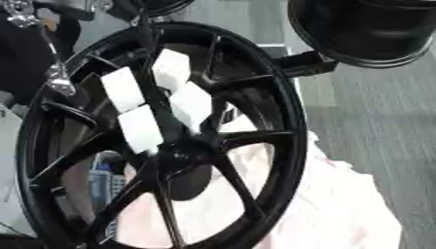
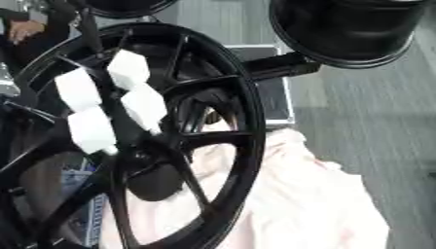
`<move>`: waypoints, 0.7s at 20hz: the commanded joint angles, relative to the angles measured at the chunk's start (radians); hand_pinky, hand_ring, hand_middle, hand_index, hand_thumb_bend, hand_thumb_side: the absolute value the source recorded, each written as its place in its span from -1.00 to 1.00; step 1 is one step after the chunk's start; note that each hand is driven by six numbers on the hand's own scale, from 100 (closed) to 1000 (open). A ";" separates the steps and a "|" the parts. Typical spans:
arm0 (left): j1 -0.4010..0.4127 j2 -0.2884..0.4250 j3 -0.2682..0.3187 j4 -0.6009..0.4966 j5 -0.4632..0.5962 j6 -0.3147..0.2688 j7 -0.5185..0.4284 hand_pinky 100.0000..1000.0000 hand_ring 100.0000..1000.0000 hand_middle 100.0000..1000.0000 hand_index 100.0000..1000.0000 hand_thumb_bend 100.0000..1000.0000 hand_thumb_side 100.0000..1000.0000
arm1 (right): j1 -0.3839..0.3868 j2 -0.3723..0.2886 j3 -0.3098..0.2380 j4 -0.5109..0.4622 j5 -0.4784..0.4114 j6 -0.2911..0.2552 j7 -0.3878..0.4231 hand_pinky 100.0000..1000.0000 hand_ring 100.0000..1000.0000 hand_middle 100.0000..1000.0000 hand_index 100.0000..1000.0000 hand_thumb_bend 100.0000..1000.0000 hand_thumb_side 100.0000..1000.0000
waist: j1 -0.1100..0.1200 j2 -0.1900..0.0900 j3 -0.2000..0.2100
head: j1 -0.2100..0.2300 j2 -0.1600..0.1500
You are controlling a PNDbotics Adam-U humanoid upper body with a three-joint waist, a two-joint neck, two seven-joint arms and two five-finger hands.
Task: Pull the pin out of the wheel hub.
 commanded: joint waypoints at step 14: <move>-0.021 -0.018 -0.006 0.096 0.020 -0.072 -0.068 0.57 0.32 0.14 0.47 0.46 -1.00 | -0.018 0.002 -0.018 -0.012 -0.019 -0.009 -0.020 0.28 0.34 0.24 0.30 -1.00 -0.18 | 0.003 -0.009 -0.005 | 0.015 0.006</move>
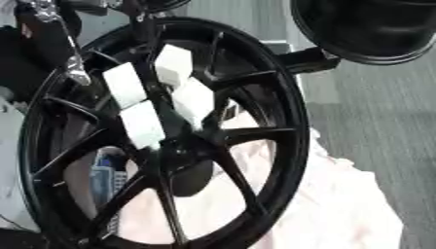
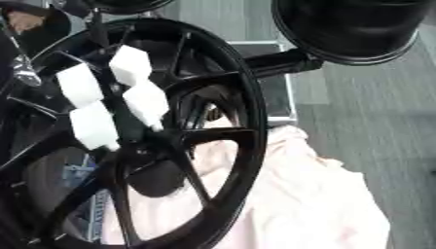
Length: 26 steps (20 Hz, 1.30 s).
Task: Pull the pin out of the wheel hub.
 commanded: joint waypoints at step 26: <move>0.028 0.043 0.011 -0.062 0.023 -0.091 -0.061 0.55 0.32 0.19 0.45 0.33 -1.00 | -0.024 0.010 -0.014 -0.012 -0.025 -0.003 -0.024 0.26 0.33 0.24 0.29 -1.00 -0.18 | 0.006 0.001 -0.010 | -0.005 -0.101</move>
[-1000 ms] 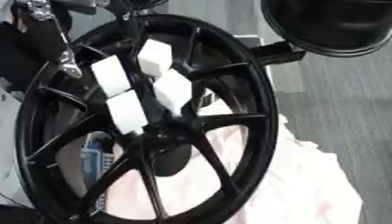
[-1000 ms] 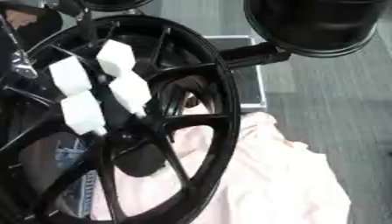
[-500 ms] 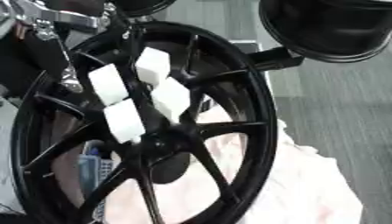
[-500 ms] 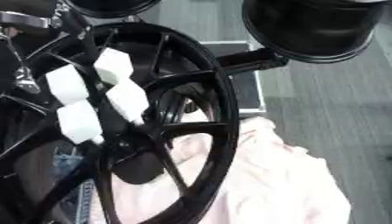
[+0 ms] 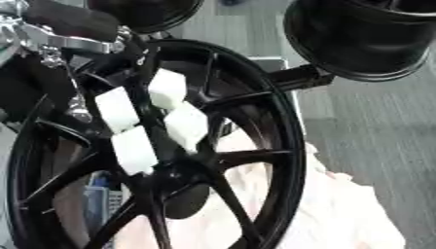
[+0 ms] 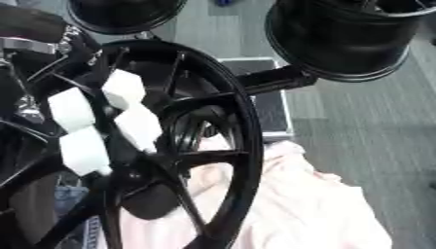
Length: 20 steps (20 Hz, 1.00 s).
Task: Pull the pin out of the wheel hub.
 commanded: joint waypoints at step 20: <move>-0.015 0.029 -0.011 0.001 0.007 -0.068 -0.093 0.43 0.08 -0.07 0.38 0.32 -1.00 | -0.002 -0.009 -0.014 -0.012 -0.012 -0.001 -0.015 0.26 0.33 0.24 0.29 -1.00 -0.18 | 0.003 -0.020 -0.003 | 0.011 -0.018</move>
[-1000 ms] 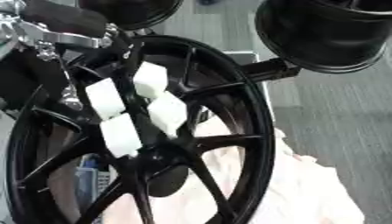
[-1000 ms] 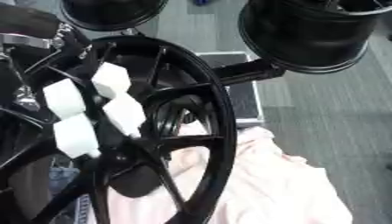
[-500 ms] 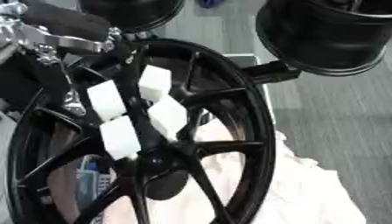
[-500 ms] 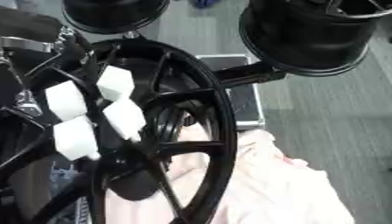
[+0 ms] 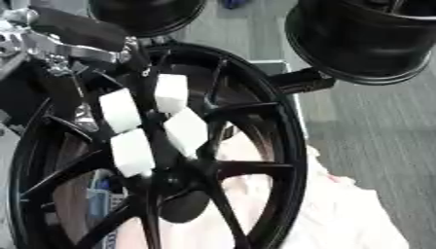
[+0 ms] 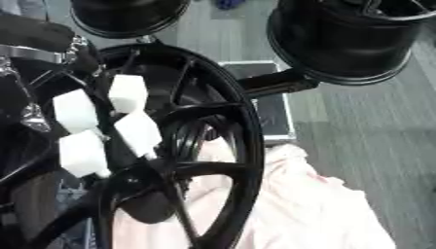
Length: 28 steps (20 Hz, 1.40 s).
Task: Pull the pin out of the wheel hub.
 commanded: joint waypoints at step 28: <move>-0.019 0.022 0.052 0.004 -0.011 -0.058 0.090 -0.17 -0.77 -1.00 -0.67 0.32 -1.00 | -0.003 -0.006 -0.014 -0.012 -0.011 -0.007 -0.014 0.25 0.33 0.23 0.29 -1.00 -0.18 | -0.001 -0.024 0.000 | 0.008 -0.016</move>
